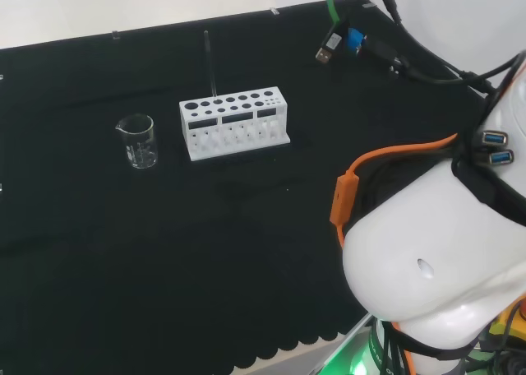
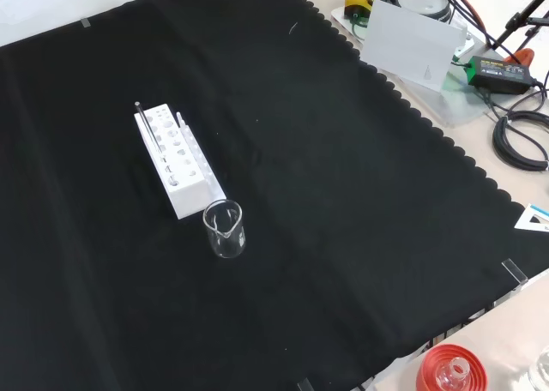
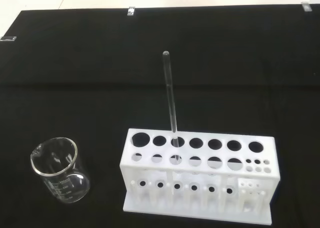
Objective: Take the glass rod from the white test tube rack.
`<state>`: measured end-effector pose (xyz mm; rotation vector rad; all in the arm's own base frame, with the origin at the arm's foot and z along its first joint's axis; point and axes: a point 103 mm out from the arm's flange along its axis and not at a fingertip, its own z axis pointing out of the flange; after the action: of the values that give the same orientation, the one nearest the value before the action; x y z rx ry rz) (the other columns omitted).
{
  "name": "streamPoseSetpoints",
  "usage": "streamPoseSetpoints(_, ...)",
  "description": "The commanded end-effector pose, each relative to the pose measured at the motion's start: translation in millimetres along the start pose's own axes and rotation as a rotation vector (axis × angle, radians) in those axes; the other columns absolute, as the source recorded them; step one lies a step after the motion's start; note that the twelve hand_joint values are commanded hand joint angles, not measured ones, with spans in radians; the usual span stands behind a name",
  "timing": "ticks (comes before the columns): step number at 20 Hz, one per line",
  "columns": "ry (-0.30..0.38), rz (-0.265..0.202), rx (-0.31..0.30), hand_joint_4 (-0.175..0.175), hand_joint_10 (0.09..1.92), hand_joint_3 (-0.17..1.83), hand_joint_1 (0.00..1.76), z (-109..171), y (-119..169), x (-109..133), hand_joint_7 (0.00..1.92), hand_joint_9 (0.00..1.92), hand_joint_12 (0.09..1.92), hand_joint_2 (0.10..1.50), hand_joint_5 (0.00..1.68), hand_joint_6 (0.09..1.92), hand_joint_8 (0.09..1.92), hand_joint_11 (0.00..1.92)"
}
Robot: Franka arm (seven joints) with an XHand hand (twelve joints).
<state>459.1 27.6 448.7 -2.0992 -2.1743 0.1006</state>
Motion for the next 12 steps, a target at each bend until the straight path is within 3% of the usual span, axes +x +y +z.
streamPoseSetpoints(1, -0.006, -0.036, 0.032, 0.023, 0.89, 0.28, 0.42, 8.7, 24.5, 5.4, 0.13, 0.24, 1.48, 0.92, 0.22, 0.09, 0.73, 0.09)
streamPoseSetpoints(12, -0.030, -0.041, 0.063, 0.059, 0.96, 0.28, 0.44, 25.9, 59.4, 9.5, 0.08, 0.20, 1.49, 0.90, 0.19, 0.09, 0.74, 0.10)
